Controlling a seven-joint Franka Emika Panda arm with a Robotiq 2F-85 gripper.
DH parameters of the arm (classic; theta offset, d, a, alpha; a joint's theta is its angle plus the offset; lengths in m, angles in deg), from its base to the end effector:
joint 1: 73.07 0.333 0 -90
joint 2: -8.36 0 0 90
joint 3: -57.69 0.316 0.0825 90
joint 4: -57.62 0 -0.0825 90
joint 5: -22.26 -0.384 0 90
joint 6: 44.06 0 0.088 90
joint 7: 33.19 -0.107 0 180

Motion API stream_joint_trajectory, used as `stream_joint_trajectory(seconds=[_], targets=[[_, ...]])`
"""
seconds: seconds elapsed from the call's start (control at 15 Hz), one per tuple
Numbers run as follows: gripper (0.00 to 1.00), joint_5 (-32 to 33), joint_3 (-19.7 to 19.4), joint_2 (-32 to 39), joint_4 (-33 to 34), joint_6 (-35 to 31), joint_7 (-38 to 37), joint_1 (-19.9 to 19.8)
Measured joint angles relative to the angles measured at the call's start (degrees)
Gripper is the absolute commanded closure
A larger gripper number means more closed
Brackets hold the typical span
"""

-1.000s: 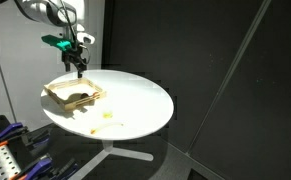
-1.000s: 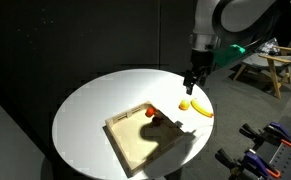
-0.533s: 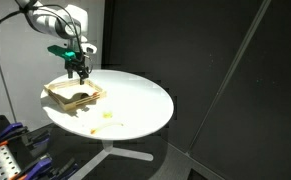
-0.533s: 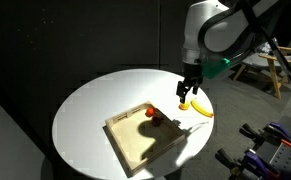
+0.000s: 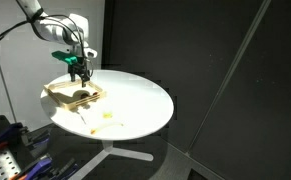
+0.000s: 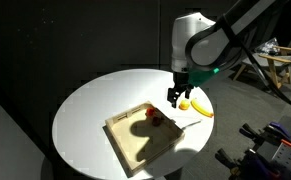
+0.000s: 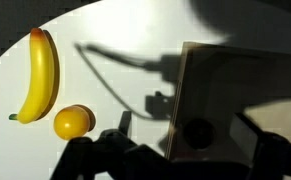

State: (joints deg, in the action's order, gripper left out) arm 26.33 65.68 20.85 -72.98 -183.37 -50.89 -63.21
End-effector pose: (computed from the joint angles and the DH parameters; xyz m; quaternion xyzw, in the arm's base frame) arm 0.5009 0.1618 0.2547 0.9991 0.0278 -0.0278 0.0165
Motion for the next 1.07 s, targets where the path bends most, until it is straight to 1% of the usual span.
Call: stream_joint_trajectory(seconds=[0.8,1.07], targets=[[0.00,0.0,-0.5,0.8,0.8,0.0,-0.3,0.6],[0.00,-0.1,-0.5,1.2,0.8,-1.5,-0.2,0.8]])
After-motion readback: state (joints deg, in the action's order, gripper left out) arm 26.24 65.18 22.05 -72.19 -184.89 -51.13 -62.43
